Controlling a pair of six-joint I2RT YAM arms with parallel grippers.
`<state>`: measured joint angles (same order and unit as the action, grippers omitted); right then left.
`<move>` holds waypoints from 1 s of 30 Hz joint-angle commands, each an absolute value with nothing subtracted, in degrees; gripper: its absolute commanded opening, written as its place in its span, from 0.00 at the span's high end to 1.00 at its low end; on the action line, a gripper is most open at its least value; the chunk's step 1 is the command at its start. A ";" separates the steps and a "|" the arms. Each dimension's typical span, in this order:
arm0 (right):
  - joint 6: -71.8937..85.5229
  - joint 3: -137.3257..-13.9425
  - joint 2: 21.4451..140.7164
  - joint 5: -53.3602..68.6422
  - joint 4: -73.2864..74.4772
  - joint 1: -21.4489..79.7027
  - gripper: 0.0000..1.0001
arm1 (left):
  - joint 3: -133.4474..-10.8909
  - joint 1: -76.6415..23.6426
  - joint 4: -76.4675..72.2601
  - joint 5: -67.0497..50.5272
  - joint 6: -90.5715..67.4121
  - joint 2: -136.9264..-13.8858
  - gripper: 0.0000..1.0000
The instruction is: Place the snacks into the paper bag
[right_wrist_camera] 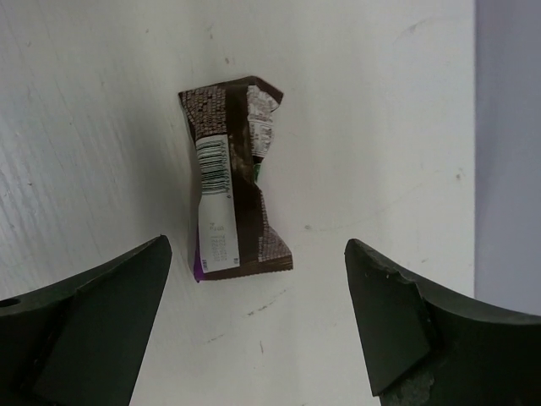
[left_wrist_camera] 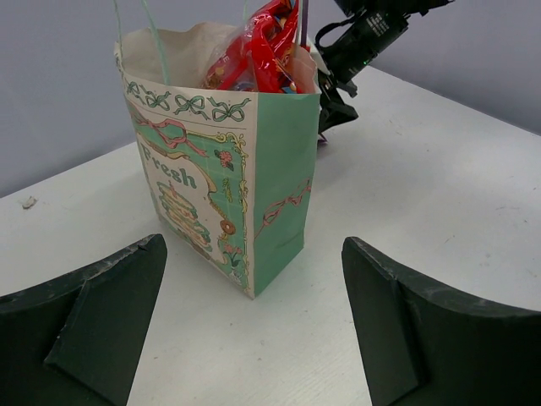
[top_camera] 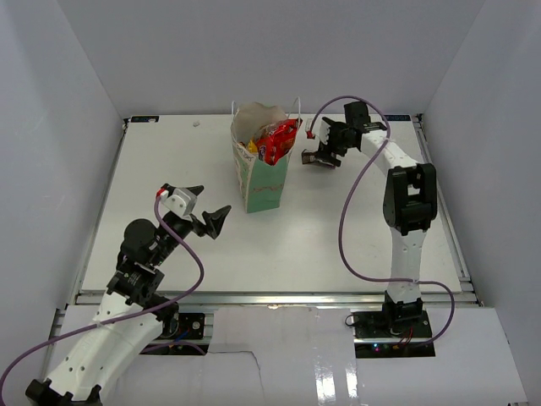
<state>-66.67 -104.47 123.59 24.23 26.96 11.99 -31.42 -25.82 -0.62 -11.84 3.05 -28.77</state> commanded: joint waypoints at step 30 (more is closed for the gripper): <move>-53.01 -106.00 128.16 20.82 27.25 13.19 0.70 | -30.41 -25.40 -1.76 -12.74 3.78 -29.36 0.04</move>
